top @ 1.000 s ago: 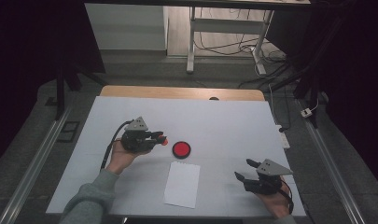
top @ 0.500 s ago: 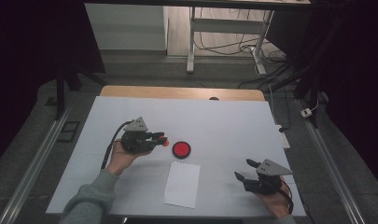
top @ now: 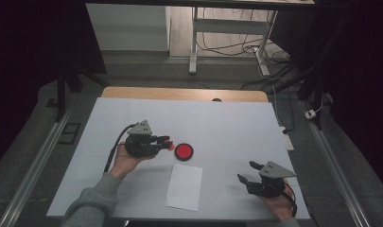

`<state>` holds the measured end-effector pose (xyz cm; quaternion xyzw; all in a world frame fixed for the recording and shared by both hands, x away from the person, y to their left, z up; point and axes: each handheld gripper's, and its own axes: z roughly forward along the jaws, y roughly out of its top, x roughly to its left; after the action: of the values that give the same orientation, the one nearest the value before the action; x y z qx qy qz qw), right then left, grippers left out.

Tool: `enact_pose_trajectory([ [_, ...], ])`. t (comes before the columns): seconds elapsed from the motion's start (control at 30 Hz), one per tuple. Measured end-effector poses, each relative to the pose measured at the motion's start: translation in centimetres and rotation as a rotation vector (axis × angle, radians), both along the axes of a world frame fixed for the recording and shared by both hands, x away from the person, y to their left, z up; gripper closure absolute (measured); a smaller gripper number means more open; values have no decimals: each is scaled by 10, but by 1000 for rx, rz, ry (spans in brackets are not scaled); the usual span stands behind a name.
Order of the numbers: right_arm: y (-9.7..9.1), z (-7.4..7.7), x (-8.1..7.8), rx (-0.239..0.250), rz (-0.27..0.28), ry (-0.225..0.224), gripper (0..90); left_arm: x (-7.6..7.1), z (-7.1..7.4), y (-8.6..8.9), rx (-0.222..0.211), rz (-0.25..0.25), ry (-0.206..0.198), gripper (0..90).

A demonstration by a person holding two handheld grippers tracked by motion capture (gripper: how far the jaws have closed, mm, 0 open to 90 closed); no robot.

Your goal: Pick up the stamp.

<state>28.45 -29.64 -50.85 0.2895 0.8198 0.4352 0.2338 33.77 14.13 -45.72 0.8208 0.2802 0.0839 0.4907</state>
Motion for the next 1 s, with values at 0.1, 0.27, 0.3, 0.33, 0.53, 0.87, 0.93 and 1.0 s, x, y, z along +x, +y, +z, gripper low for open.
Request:
enact_pose_trajectory([
  [0.1,0,0,0,0,0,-1,306,-1,0,-3,2,-10,-3,723],
  [0.27,0,0,1,2,-6,-3,308,-3,1,-7,-1,-30,-1,723],
  [0.3,0,0,1,6,-4,-2,309,-4,1,-9,-2,-36,-1,723],
  [0.33,0,0,1,12,-3,-1,309,-4,0,-10,-4,-42,0,723],
  [0.53,1,-1,3,11,2,3,310,-9,1,-18,-5,-70,-8,723],
  [0.87,1,-1,1,13,-2,6,310,-17,3,-31,-16,-120,-11,723],
  [0.93,2,0,1,18,-2,6,311,-19,3,-32,-13,-128,-12,723],
  [1.0,2,0,1,17,-2,6,310,-20,2,-34,-9,-135,-11,723],
])
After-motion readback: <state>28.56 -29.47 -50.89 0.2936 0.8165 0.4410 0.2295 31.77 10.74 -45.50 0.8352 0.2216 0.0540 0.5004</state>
